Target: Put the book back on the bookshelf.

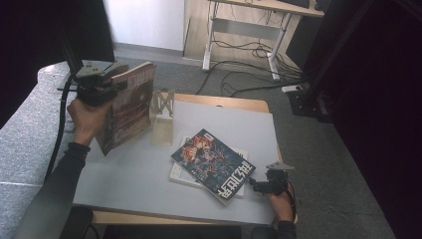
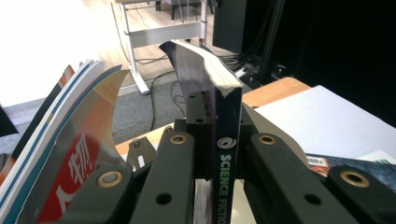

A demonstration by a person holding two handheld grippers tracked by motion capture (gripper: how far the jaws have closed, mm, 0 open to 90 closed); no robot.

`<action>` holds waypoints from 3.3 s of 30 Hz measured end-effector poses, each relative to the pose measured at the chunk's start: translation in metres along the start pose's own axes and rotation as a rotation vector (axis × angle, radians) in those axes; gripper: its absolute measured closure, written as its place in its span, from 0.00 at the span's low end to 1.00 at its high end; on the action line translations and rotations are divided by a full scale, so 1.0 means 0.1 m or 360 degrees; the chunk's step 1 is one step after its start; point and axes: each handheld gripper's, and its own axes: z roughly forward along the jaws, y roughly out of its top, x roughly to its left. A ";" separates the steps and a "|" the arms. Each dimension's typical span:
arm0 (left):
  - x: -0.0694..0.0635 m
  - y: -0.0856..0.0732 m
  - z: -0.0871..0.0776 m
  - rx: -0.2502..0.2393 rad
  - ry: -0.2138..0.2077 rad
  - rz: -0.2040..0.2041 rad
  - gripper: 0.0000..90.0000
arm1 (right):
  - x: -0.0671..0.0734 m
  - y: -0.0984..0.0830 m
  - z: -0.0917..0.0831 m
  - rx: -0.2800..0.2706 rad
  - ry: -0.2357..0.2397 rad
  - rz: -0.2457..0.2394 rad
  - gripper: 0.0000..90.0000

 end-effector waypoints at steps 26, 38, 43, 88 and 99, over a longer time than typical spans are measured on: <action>0.02 -0.24 -0.06 0.0188 -0.0003 0.0031 0.91 | 0.00 0.00 0.00 0.0002 0.0001 -0.0002 0.01; 0.00 -0.34 -0.15 0.0297 0.0011 0.0046 0.84 | 0.00 0.00 0.00 0.0002 0.0001 -0.0002 0.01; 0.03 -0.32 -0.11 0.0298 -0.0038 -0.0004 0.81 | 0.00 0.00 0.00 -0.0002 -0.0001 -0.0001 0.01; 0.11 -0.05 0.39 0.0231 0.0059 -0.0142 0.93 | 0.00 0.00 0.00 0.0000 0.0000 -0.0001 0.01; 0.08 -0.05 0.43 0.0252 0.0156 -0.0069 0.86 | 0.00 0.00 0.00 -0.0001 0.0000 -0.0002 0.01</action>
